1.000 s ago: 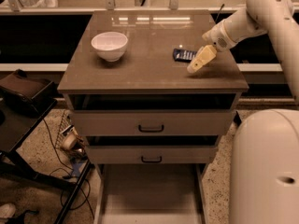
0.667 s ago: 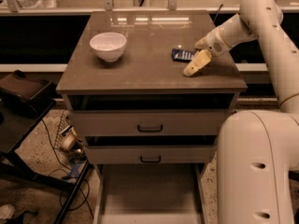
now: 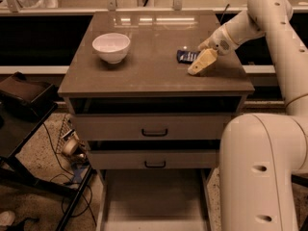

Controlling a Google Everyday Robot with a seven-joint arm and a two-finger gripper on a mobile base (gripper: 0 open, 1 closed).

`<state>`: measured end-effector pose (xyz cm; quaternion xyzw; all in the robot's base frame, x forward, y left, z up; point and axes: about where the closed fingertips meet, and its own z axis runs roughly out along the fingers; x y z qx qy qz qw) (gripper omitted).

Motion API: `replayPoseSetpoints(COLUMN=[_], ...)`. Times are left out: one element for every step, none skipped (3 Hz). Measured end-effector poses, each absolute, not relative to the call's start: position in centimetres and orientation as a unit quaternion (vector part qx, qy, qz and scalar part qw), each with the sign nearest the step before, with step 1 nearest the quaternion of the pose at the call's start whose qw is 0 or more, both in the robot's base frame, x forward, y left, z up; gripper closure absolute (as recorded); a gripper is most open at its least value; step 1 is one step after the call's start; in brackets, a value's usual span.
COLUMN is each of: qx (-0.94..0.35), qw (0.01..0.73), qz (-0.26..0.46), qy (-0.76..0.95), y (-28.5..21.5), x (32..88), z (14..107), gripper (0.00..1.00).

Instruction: Place rxbar blueberry into white bowl

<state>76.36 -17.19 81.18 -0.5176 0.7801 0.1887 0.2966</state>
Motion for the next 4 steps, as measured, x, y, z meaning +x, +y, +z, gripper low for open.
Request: replayPoseSetpoints(qx=[-0.518, -0.518, -0.518, -0.518], qw=[0.297, 0.297, 0.297, 0.297], qz=[0.189, 0.189, 0.188, 0.188], qy=[0.780, 0.780, 0.780, 0.780], y=[-17.18, -17.17, -17.14, -17.14], x=[76.35, 76.34, 76.32, 76.32], z=[81.47, 81.89, 82.21, 82.21], gripper=[0.95, 1.00, 1.00, 1.00])
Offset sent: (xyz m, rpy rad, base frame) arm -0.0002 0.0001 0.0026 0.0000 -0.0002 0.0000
